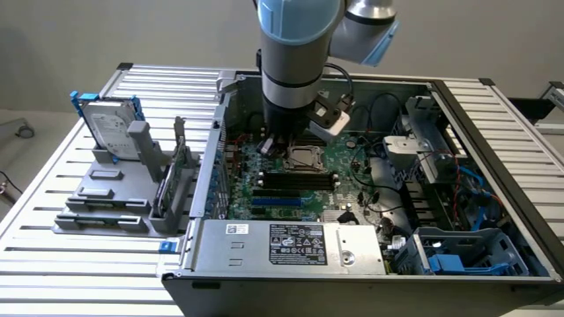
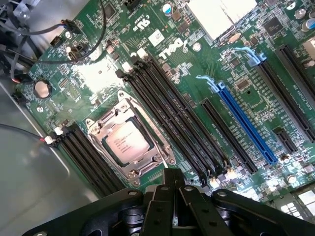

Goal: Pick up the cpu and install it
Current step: 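Install the first cpu locking lever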

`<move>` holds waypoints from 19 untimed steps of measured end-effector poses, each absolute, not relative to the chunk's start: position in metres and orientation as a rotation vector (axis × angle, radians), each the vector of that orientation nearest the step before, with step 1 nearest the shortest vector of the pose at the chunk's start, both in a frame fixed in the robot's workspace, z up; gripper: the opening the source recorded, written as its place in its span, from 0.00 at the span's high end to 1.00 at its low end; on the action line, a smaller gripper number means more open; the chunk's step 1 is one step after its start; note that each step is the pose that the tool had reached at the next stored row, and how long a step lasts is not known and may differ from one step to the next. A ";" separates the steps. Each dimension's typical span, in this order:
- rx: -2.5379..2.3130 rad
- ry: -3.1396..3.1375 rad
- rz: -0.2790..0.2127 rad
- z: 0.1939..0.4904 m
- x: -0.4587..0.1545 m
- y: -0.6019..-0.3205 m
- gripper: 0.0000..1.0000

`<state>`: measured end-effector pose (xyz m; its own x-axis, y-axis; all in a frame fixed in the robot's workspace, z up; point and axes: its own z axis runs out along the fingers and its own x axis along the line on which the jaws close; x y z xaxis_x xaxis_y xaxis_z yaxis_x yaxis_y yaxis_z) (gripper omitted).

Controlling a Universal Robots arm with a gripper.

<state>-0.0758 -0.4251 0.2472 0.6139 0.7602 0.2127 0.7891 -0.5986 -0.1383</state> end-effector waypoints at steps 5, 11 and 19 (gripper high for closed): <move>-2.619 -1.275 -0.196 0.242 -0.073 -0.426 0.89; -2.619 -1.275 -0.196 0.231 -0.075 -0.426 0.89; -2.619 -1.276 -0.198 0.216 -0.082 -0.424 0.89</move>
